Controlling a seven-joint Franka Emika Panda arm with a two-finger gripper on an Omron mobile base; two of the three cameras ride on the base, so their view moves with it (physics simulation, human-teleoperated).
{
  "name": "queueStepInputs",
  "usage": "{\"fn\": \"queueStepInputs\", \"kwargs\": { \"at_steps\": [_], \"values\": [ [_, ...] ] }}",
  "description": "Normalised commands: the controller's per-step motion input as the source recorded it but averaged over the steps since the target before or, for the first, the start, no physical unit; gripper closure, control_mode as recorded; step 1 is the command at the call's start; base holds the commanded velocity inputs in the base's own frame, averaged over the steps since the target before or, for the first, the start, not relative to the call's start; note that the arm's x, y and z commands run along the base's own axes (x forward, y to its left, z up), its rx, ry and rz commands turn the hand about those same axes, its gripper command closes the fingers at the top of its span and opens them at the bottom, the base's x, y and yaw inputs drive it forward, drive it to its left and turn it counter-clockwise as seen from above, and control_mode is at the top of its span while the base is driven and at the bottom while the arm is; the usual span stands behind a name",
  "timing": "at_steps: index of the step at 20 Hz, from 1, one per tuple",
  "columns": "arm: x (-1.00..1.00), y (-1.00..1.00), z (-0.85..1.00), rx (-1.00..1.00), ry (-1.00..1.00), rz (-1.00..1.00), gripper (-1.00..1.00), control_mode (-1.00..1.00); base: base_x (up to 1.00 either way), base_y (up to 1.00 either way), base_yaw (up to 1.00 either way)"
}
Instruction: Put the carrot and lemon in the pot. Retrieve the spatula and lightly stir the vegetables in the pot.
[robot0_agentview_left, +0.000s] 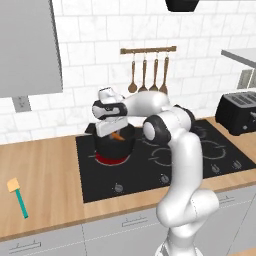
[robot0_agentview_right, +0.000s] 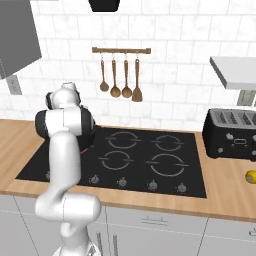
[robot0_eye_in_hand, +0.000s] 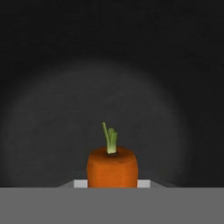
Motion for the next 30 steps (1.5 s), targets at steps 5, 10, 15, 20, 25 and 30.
{"fn": "queueStepInputs", "kwargs": {
  "at_steps": [5, 10, 15, 20, 25, 30],
  "values": [
    [0.05, 0.15, -0.06, 0.0, 0.0, 0.0, 1.0, -1.0, 0.0, 0.0, 0.0],
    [0.0, 0.29, 0.0, 0.0, 0.0, 0.0, -1.0, -1.0, 0.0, 0.0, 0.0],
    [0.0, 0.14, 0.0, 0.0, 0.0, -0.02, -1.0, -1.0, 0.0, 0.0, 0.0],
    [0.0, 0.0, 0.07, 0.01, -0.03, -0.07, -1.0, -1.0, 0.0, 0.0, 0.0],
    [-0.02, 0.0, 0.01, 0.01, -0.09, -0.05, -1.0, -1.0, 0.0, 0.0, 0.0],
    [-0.16, 0.0, 0.18, 0.02, -0.13, -0.07, -1.0, -1.0, 0.0, 0.0, 0.0]
  ]
}}
